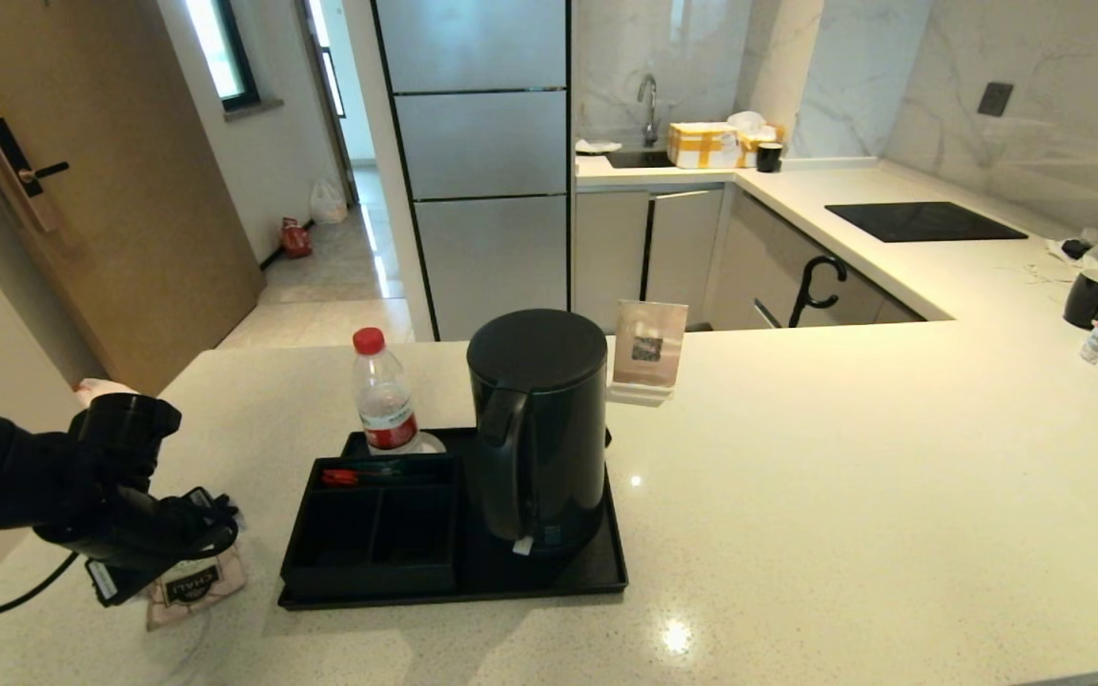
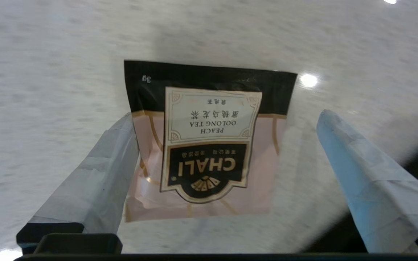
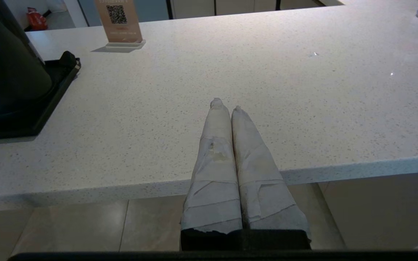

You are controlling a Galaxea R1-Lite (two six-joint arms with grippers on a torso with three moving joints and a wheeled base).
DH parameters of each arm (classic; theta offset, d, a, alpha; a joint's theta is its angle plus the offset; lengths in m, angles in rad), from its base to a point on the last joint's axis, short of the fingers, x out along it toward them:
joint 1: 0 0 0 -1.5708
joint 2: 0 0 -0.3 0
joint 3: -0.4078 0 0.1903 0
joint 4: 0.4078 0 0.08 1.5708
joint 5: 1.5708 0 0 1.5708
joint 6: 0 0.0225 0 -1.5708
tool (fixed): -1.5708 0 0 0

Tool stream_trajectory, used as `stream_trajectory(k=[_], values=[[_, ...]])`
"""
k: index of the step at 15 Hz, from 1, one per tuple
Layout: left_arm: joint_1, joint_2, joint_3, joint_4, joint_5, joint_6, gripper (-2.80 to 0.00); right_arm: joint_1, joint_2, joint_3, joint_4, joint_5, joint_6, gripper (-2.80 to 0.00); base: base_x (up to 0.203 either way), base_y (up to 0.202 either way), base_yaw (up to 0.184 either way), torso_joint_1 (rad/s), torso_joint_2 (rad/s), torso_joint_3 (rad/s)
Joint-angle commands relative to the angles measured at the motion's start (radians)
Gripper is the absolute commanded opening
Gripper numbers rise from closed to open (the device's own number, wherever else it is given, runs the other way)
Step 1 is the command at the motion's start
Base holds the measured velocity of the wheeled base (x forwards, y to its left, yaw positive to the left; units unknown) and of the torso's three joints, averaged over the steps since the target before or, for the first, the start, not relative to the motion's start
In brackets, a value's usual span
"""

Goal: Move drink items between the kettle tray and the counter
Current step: Return the tea bag to its original position

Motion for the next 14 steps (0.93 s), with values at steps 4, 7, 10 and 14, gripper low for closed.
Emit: stream_trajectory(k=[4, 7, 10, 14], values=[[0.010, 0.013, 0.006, 0.006, -0.074, -0.020, 0.00, 0.000, 0.001, 0.000, 0.000, 0.000, 0.000, -2.80, 0.000, 0.000, 0.000, 0.000, 0.00, 0.000], [0.010, 0.019, 0.006, 0.006, -0.068, -0.022, 0.00, 0.000, 0.001, 0.000, 0.000, 0.000, 0.000, -2.80, 0.000, 0.000, 0.000, 0.000, 0.00, 0.000], [0.010, 0.048, 0.003, 0.013, -0.012, -0.016, 0.00, 0.000, 0.001, 0.000, 0.000, 0.000, 0.000, -2.80, 0.000, 0.000, 0.000, 0.000, 0.00, 0.000], [0.007, 0.067, 0.002, 0.014, 0.118, -0.001, 0.00, 0.000, 0.001, 0.000, 0.000, 0.000, 0.000, -2.80, 0.000, 0.000, 0.000, 0.000, 0.00, 0.000]])
